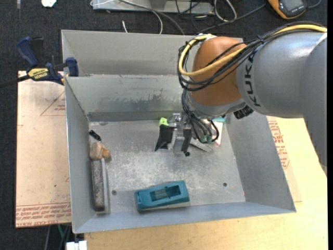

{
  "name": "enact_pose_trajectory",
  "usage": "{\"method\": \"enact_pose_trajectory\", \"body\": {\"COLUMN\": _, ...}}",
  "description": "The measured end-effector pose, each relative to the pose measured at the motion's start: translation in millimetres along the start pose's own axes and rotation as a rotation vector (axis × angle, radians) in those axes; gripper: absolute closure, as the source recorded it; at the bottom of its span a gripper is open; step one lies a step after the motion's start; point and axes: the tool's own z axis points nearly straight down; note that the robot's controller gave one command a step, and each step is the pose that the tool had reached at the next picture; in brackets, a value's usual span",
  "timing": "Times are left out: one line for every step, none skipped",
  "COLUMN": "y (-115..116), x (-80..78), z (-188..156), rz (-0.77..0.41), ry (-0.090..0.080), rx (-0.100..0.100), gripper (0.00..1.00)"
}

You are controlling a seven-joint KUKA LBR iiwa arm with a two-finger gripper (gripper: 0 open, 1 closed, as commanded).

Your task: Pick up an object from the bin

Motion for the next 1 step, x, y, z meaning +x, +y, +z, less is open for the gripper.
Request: {"method": "enact_pose_trajectory", "body": {"y": -7.4, "x": 25.9, "z": 0.4, "rz": 0.010, "ry": -0.009, "rx": -0.002, "gripper": 1.00}}
